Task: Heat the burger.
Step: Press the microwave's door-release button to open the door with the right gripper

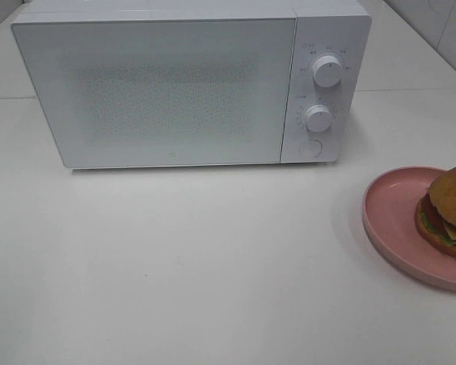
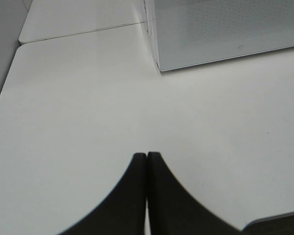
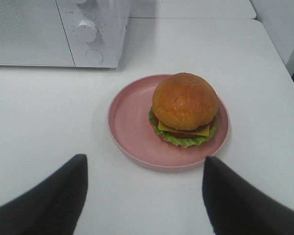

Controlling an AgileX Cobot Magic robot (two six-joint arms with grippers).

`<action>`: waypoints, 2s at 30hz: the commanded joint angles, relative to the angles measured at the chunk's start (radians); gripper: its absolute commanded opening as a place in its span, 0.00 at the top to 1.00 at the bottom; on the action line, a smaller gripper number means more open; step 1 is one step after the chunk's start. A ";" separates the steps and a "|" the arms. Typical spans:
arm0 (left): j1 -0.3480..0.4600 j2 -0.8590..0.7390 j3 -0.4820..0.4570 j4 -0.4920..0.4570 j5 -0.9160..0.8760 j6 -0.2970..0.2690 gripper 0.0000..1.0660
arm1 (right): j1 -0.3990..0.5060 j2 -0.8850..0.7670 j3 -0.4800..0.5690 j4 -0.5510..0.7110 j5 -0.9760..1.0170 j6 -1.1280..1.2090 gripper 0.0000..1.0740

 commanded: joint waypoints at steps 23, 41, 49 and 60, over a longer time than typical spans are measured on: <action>-0.006 -0.025 0.002 -0.007 -0.014 -0.001 1.00 | -0.004 -0.025 0.002 0.006 -0.013 -0.003 0.40; -0.006 -0.025 0.002 -0.007 -0.014 -0.001 1.00 | -0.004 -0.025 0.002 0.006 -0.013 -0.003 0.40; -0.006 -0.025 0.002 -0.007 -0.014 -0.001 1.00 | -0.004 -0.025 0.002 0.006 -0.013 -0.003 0.40; -0.006 -0.025 0.002 -0.007 -0.014 -0.001 1.00 | -0.004 -0.025 0.002 0.006 -0.013 -0.003 0.40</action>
